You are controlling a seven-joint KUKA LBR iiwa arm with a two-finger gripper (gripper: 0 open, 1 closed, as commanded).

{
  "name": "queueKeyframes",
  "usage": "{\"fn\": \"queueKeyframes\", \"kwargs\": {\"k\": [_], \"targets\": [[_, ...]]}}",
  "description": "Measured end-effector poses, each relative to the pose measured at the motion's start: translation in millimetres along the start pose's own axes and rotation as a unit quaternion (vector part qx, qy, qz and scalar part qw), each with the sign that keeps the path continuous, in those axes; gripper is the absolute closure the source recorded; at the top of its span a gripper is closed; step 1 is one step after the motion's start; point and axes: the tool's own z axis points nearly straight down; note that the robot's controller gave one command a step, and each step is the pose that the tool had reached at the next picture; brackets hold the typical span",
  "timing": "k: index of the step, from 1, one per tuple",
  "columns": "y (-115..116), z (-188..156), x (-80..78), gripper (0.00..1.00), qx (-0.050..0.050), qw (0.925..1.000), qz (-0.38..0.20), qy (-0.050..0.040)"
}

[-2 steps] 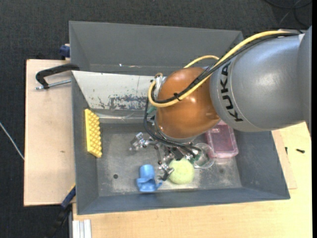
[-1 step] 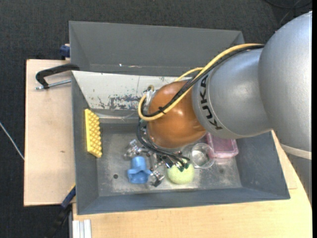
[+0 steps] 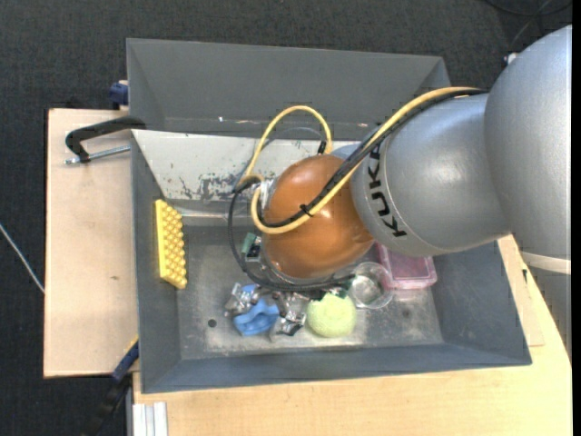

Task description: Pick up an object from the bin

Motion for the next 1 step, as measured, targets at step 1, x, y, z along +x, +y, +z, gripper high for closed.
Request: {"fn": "queueKeyframes", "kwargs": {"k": [1], "targets": [[-0.1,0.0,0.0,1.00,0.000,1.0000,0.000,0.0001]]}}
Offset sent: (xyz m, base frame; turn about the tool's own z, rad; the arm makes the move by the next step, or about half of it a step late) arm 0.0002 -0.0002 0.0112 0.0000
